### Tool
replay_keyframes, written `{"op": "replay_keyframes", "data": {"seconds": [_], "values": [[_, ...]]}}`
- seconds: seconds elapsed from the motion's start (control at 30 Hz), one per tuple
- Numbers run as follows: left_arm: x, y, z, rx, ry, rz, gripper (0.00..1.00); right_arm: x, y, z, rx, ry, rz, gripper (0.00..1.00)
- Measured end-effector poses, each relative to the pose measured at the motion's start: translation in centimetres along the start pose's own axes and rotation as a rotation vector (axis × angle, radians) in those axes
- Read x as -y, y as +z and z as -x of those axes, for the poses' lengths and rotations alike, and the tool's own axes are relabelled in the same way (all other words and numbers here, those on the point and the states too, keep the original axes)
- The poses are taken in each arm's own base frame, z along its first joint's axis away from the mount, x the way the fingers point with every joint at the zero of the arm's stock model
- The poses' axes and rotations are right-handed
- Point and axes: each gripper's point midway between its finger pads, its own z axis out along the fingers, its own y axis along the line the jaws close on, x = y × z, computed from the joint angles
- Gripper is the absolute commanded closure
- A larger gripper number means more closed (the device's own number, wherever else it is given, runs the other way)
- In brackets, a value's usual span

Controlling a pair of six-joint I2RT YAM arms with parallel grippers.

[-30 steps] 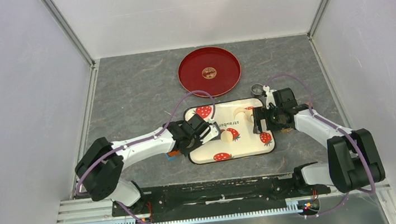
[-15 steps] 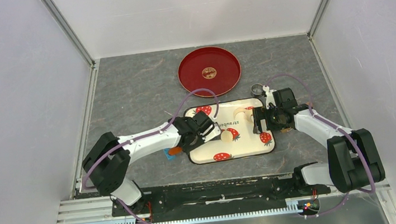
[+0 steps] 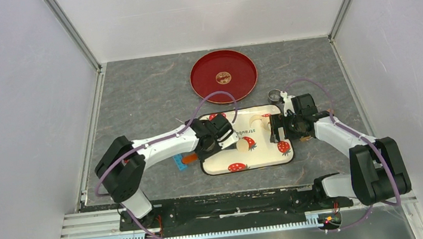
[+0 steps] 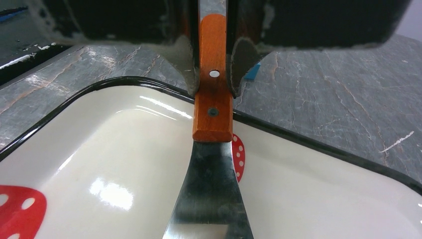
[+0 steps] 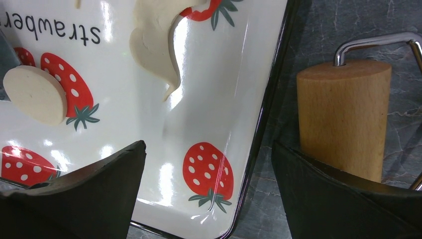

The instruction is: Roll out the dumpling wrappers from the dough

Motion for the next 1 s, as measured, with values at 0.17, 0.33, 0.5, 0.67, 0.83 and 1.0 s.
{"op": "replay_keyframes", "data": {"seconds": [0.17,0.33,0.5,0.67,0.83,1.0], "values": [[0.3,0.2,0.7,-0.010,0.003,-0.029,0.98,0.0,0.0,0.0,0.001,-0.001,0.003,0.02],[0.7,0.0,1.5,0.005,0.003,-0.062,0.98,-0.1,0.1,0.1,0.002,-0.001,0.005,0.02],[1.6,-0.2,2.1,0.027,0.004,-0.116,0.98,-0.2,0.1,0.2,0.006,-0.002,0.010,0.02],[2.7,-0.3,2.7,0.059,0.003,-0.178,0.98,-0.2,0.1,0.2,0.007,-0.003,0.012,0.02],[3.2,-1.2,3.7,0.144,-0.020,-0.227,0.98,-0.5,-0.5,-0.1,0.001,0.006,0.022,0.02],[2.5,-2.5,4.4,0.230,-0.084,-0.256,0.98,-1.0,-2.0,1.6,0.053,0.005,0.024,0.02]]}}
